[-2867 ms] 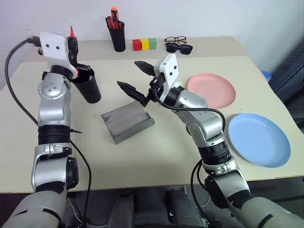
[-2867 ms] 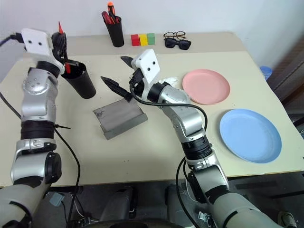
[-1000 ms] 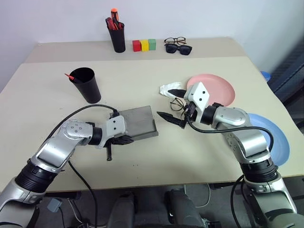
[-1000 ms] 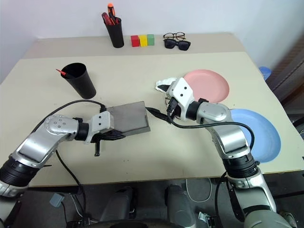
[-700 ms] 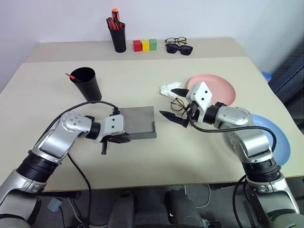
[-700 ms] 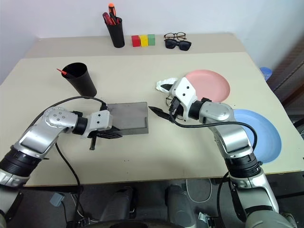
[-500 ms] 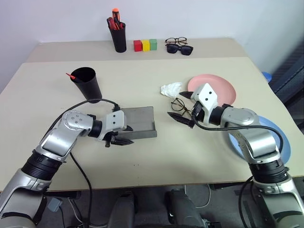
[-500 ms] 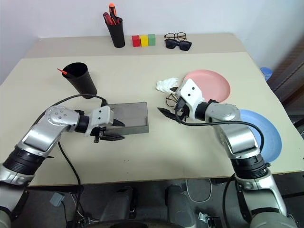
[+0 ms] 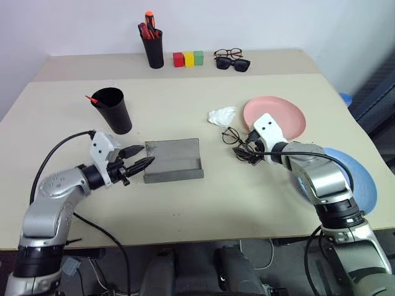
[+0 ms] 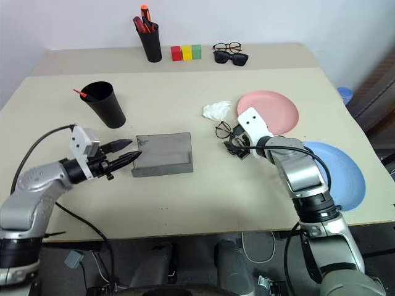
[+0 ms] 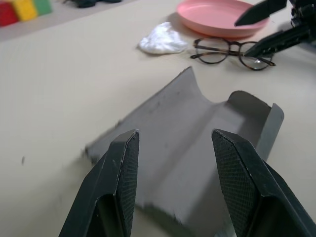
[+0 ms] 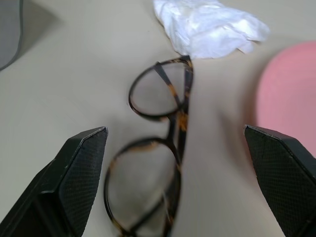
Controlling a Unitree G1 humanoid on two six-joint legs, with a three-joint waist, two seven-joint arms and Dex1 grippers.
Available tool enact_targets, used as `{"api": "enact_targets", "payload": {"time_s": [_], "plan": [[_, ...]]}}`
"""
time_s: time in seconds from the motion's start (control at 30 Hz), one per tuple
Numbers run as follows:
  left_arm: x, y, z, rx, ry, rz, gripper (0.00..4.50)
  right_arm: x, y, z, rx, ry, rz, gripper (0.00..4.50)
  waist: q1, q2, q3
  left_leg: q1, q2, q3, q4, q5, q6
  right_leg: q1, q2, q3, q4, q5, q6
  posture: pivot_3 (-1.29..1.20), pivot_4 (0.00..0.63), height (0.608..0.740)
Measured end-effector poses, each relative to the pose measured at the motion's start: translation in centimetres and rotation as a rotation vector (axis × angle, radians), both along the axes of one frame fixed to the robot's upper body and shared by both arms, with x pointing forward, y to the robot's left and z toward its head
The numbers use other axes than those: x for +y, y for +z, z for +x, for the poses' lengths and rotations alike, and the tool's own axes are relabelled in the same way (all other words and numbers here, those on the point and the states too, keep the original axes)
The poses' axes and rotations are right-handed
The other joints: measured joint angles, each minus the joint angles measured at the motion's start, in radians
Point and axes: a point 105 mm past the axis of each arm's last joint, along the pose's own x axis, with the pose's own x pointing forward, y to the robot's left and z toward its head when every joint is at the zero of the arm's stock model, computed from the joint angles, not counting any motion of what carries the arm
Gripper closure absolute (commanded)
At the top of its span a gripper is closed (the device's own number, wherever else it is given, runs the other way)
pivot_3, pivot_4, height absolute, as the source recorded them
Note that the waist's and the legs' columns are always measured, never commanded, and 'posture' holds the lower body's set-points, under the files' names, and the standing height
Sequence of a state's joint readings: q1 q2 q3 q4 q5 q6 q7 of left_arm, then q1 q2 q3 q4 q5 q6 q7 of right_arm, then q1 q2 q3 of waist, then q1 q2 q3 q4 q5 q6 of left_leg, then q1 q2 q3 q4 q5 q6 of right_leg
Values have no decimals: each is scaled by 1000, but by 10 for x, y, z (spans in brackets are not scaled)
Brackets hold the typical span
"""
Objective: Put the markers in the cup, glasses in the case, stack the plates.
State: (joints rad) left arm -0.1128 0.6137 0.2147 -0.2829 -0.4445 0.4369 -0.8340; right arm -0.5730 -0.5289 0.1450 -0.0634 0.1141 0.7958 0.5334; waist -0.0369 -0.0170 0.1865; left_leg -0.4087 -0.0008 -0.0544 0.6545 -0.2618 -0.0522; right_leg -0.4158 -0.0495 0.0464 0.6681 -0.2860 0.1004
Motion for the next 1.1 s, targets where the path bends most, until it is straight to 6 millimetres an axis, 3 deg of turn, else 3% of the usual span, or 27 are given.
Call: {"api": "enact_targets", "payload": {"time_s": [0.3, 0.4, 0.63, 1.1], "plan": [[13, -4, -4, -1, 104, -3, 2164, -5, -2, 6, 31, -56, -14, 0, 3, 0, 0, 0, 0, 0, 0, 0, 0, 0, 0, 0, 0, 0, 0, 0, 150, 740], [12, -1, -4, -7, 109, -5, 2121, -6, -4, 6, 35, -61, -14, 826, 2, 0, 0, 0, 0, 0, 0, 0, 0, 1, 0, 0, 0, 0, 0, 0, 150, 740], [8, 10, 1, -33, 128, -16, 2121, -4, -6, 10, 35, -78, -7, 4473, -3, 0, 0, 1, 0, 0, 0, 0, 0, 1, 0, 0, -1, 0, 0, 0, 150, 740], [4, 14, 0, -27, 150, -19, 2121, -2, -2, 9, -8, -19, -80, 4473, -3, 0, 0, 1, 0, 0, -1, 0, 0, 1, 0, 0, -1, 0, 0, 0, 150, 740]]}}
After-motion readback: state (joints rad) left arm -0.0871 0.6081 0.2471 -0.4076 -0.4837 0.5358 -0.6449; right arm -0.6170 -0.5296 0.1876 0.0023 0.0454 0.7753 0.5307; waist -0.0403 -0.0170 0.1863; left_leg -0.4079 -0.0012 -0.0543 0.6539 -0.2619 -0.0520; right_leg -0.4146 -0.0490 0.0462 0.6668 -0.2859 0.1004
